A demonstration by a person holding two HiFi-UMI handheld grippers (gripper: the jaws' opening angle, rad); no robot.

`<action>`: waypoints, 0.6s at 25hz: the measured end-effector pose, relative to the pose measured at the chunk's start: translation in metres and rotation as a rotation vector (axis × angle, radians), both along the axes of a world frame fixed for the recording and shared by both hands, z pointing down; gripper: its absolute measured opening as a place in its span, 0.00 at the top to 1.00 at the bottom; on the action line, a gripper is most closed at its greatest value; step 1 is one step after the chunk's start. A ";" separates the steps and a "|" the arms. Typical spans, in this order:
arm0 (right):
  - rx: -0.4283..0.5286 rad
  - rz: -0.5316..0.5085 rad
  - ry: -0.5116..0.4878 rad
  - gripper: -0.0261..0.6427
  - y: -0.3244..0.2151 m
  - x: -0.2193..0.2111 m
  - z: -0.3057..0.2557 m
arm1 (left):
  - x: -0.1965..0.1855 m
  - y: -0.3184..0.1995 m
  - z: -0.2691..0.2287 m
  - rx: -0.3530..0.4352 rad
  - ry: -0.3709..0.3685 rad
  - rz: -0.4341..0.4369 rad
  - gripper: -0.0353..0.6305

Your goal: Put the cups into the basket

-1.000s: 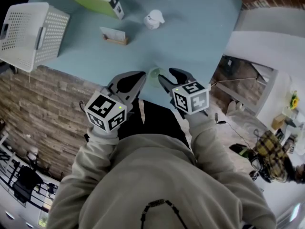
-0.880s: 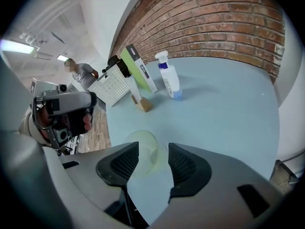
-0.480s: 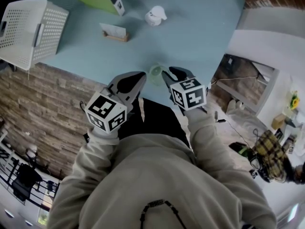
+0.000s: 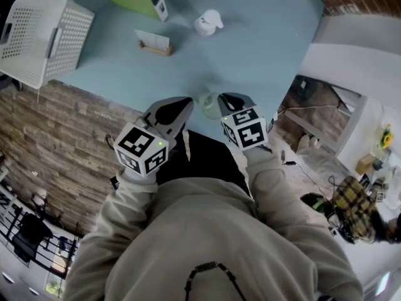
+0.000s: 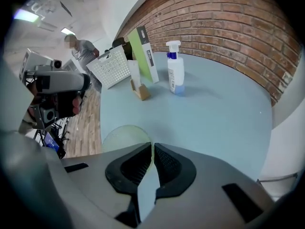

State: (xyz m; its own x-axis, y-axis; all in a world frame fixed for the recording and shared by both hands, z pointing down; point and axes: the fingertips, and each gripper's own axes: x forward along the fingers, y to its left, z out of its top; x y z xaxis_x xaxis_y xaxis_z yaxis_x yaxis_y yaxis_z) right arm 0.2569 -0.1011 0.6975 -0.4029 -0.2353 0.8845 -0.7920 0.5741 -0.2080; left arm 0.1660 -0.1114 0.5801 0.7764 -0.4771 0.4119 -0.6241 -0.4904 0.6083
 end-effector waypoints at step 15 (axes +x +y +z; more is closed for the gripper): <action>0.120 -0.097 -0.064 0.92 -0.026 -0.015 -0.070 | -0.009 -0.012 -0.042 0.079 -0.045 -0.037 0.95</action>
